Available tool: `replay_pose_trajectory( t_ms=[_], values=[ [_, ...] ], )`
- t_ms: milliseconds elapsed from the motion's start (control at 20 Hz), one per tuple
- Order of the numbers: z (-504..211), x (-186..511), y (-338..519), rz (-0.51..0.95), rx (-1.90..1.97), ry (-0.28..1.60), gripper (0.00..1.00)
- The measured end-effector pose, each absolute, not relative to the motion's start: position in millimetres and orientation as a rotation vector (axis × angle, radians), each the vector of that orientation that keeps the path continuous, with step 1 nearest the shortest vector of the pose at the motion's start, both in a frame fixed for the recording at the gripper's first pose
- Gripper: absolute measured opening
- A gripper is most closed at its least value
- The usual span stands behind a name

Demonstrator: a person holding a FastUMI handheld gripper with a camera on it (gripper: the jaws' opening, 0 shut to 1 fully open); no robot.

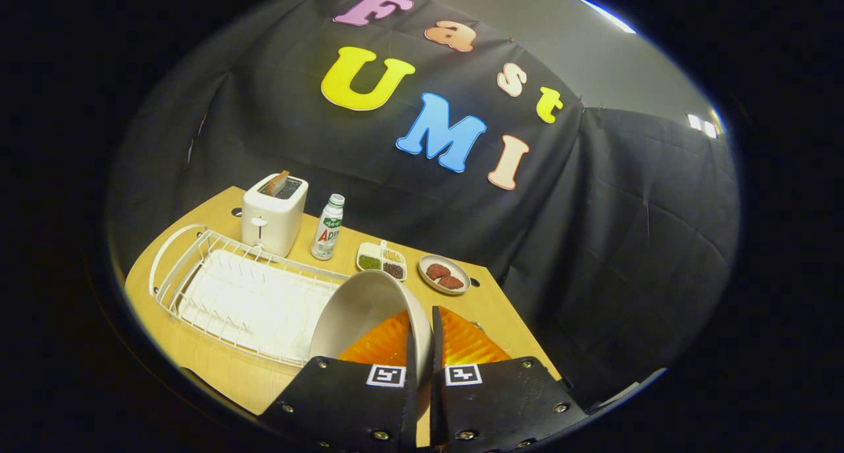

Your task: Take the plate from the dish rack, then take the spoon from the basket and place it into the plate.

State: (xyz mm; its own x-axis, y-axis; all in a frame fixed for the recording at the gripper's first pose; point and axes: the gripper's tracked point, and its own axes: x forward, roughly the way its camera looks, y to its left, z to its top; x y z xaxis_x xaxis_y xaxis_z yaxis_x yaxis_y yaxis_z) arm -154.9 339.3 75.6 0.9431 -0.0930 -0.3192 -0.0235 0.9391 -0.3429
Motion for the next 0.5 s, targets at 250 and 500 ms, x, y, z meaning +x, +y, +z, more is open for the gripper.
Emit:
replay_pose_trajectory(
  t_ms=[250,500],
  values=[
    [40.3,-186.7,331.2,0.04,-0.276,0.4,0.08],
    [-8.1,-205.8,317.3,0.062,-0.189,0.506,0.08]
  ],
)
